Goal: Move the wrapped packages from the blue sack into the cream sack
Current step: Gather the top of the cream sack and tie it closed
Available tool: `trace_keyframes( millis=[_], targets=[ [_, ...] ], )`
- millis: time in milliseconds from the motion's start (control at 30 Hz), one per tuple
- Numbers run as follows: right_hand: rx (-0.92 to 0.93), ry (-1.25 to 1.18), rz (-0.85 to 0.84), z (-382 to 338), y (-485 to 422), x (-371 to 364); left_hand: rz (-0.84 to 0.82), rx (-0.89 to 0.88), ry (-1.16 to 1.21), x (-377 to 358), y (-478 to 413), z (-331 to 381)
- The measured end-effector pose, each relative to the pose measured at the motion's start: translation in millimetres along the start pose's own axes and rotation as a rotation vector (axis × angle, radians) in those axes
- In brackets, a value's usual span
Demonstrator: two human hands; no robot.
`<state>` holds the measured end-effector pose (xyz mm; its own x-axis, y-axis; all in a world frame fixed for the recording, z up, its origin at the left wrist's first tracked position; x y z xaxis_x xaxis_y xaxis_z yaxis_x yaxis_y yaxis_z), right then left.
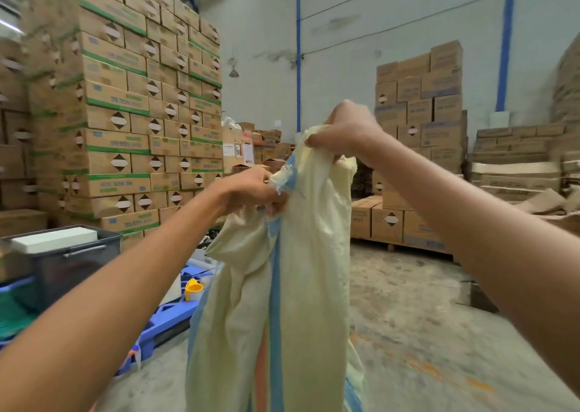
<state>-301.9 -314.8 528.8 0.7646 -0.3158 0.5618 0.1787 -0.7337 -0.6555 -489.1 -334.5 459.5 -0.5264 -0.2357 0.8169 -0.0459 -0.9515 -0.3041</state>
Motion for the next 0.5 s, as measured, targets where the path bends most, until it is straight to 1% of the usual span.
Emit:
trace_keyframes(
  millis=[100,133,200,233,267,300,333,367,400,433,467,500],
  targets=[
    [0.027,-0.147,0.029,27.1,11.3,-17.1,0.166,0.123,0.081,-4.9,-6.4,-12.7],
    [0.069,-0.166,0.068,36.8,18.2,-23.1,0.218,0.163,0.079,-5.9,-8.7,-15.4],
    [0.147,-0.145,0.216,56.9,33.9,-38.6,0.298,0.226,0.109,-8.3,-14.0,-23.3],
    [0.154,-0.148,0.292,66.7,44.1,-48.8,0.317,0.26,0.168,-10.7,-14.1,-27.0],
    [0.144,-0.181,0.347,75.9,53.0,-59.3,0.332,0.28,0.247,-11.0,-15.8,-29.3],
    [0.085,-0.234,0.352,84.2,62.6,-71.9,0.349,0.289,0.335,-11.5,-15.6,-29.9],
    [-0.012,-0.3,0.326,92.7,71.7,-86.0,0.362,0.284,0.418,-13.5,-17.3,-31.2],
    [-0.139,-0.359,0.253,99.3,81.1,-100.4,0.366,0.267,0.504,-15.0,-18.7,-30.7],
    [-0.243,-0.407,0.14,107.4,86.9,-116.3,0.372,0.244,0.59,-16.7,-20.6,-29.8],
    [-0.334,-0.443,-0.012,114.6,94.6,-133.7,0.36,0.23,0.669,-18.9,-19.4,-28.3],
    [-0.383,-0.465,-0.168,119.6,101.5,-150.4,0.34,0.216,0.732,-20.6,-18.9,-25.5],
    [-0.395,-0.487,-0.302,120.9,107.3,-164.7,0.315,0.196,0.748,-22.5,-16.5,-21.9]
  ],
)
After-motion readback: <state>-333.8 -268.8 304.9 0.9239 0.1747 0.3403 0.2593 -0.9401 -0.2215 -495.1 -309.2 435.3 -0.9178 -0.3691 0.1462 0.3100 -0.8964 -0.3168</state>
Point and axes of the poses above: each hand's wrist, its own y-axis away from the middle knuckle, its own x-axis out of the back of the hand, z = x × y, the point moved 1 cm from there along -y, towards the middle knuckle, and after that the axes turned 5 degrees about -y, right-handed, at the moved point
